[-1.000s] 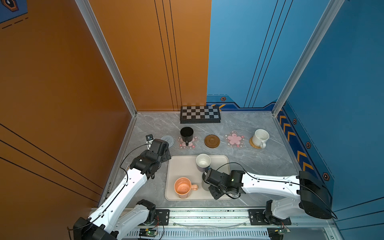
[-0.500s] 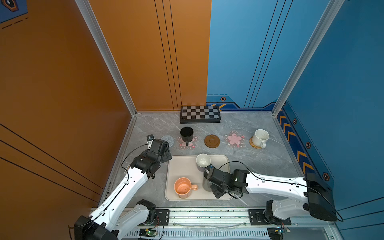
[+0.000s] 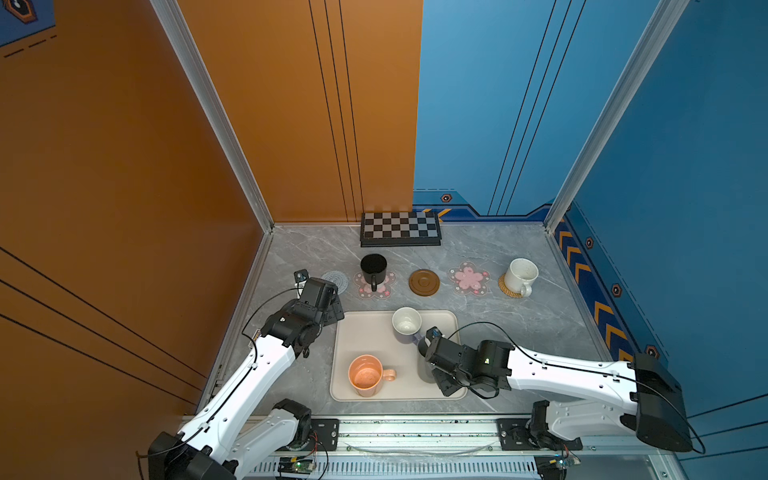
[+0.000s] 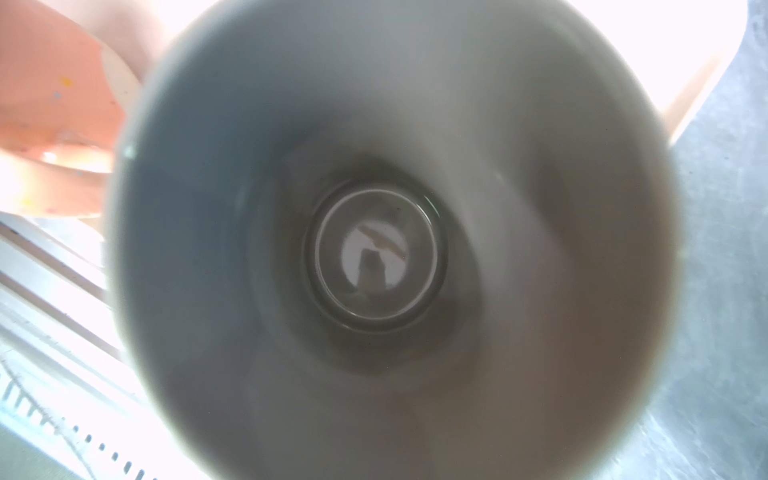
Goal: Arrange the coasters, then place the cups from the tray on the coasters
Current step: 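Lift the grey mug off the tray with the right gripper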
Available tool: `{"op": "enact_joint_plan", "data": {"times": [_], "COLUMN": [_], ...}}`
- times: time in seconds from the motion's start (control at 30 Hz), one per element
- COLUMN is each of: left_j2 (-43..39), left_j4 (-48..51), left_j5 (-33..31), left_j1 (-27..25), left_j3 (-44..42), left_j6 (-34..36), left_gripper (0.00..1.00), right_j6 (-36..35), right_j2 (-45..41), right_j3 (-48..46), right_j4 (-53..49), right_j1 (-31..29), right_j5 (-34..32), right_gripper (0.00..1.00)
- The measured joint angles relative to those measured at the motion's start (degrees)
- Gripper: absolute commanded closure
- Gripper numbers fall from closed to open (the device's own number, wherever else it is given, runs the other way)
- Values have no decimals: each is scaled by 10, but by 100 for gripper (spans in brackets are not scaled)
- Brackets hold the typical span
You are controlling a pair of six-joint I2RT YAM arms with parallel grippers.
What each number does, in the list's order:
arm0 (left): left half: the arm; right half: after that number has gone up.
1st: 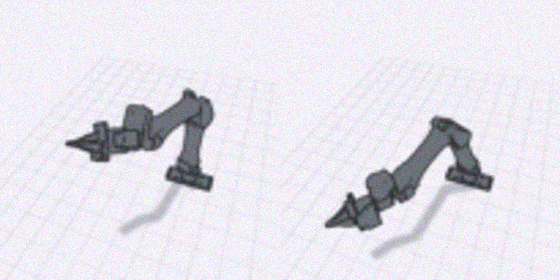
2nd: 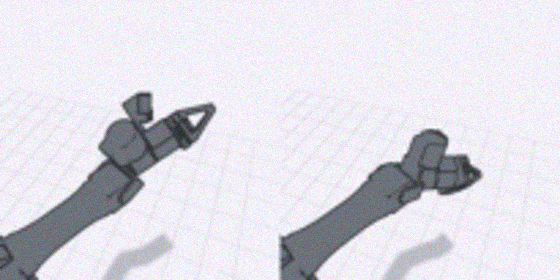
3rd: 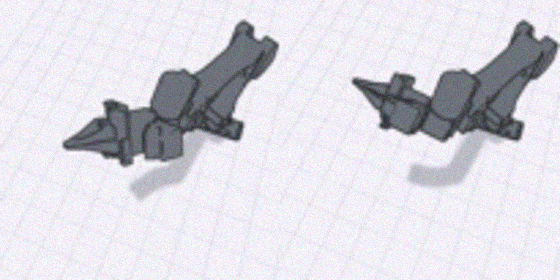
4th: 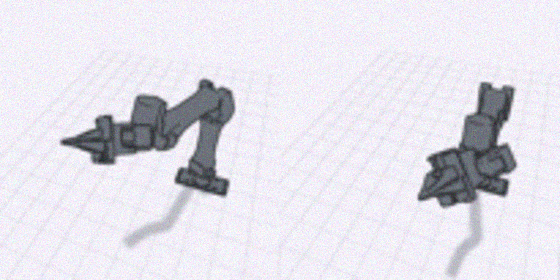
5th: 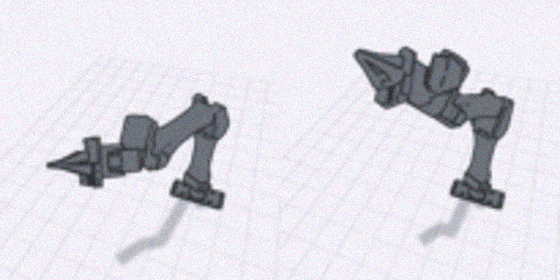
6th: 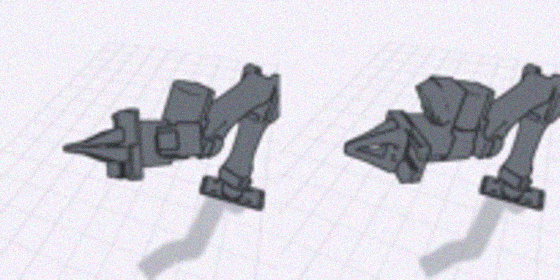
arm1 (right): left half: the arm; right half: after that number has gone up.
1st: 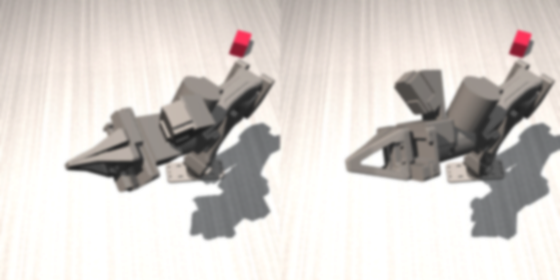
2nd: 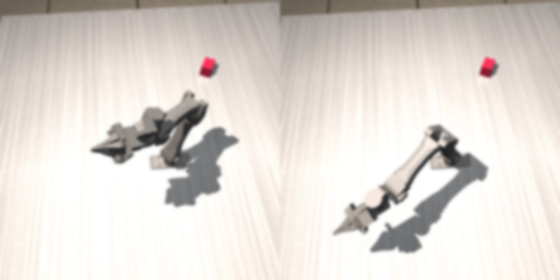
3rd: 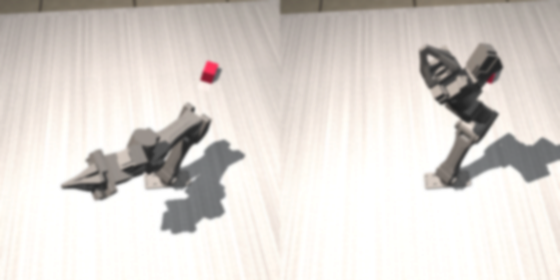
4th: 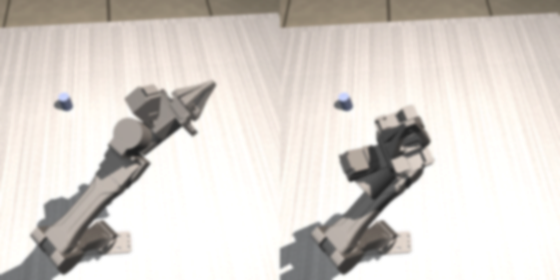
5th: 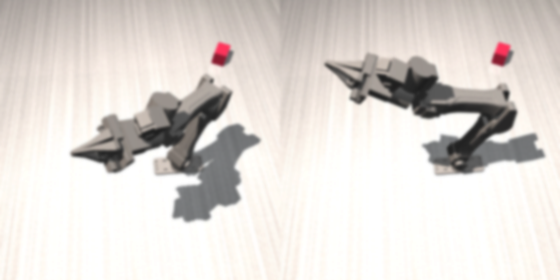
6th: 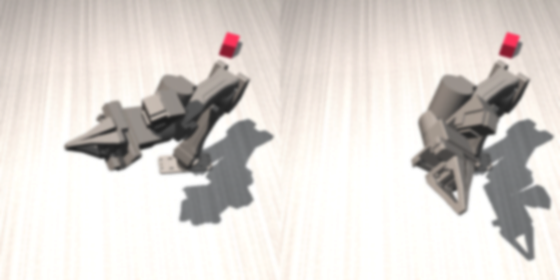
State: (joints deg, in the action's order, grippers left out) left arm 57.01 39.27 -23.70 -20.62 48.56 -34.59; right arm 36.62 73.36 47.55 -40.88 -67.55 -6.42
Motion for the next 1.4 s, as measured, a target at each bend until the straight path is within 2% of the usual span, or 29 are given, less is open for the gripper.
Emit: {"op": "enact_joint_plan", "data": {"times": [0.2, 0.27, 0.57, 0.6, 0.73, 0.93, 1.2, 1.4], "left_j2": [1, 2, 13, 14, 16, 20, 35, 52], "left_j4": [0, 0, 0, 0, 0, 0, 0, 0], "left_j5": [0, 0, 7, 8, 9, 9, 13, 13], "left_j1": [0, 0, 0, 0, 0, 0, 0, 0], "left_j3": [0, 0, 0, 0, 0, 0, 0, 0], "left_j6": [-4, -6, -10, -10, -11, -11, -11, -11], "left_gripper": [2, 2, 2, 2, 2, 2, 2, 2], "right_j6": [25, 33, 49, 47, 45, 38, 37, 20], "right_j2": [0, 0, 6, 7, 19, 43, 31, -46], "right_j3": [-36, -42, -40, -39, -28, -15, -15, -15], "right_j4": [4, 3, 3, 3, 3, 4, -6, -41], "right_j1": [0, 0, -4, -4, 1, 4, 8, 64], "right_j5": [-27, -31, -42, -43, -44, -43, -46, -56], "right_gripper": [100, 87, 59, 59, 79, 100, 100, 100]}}
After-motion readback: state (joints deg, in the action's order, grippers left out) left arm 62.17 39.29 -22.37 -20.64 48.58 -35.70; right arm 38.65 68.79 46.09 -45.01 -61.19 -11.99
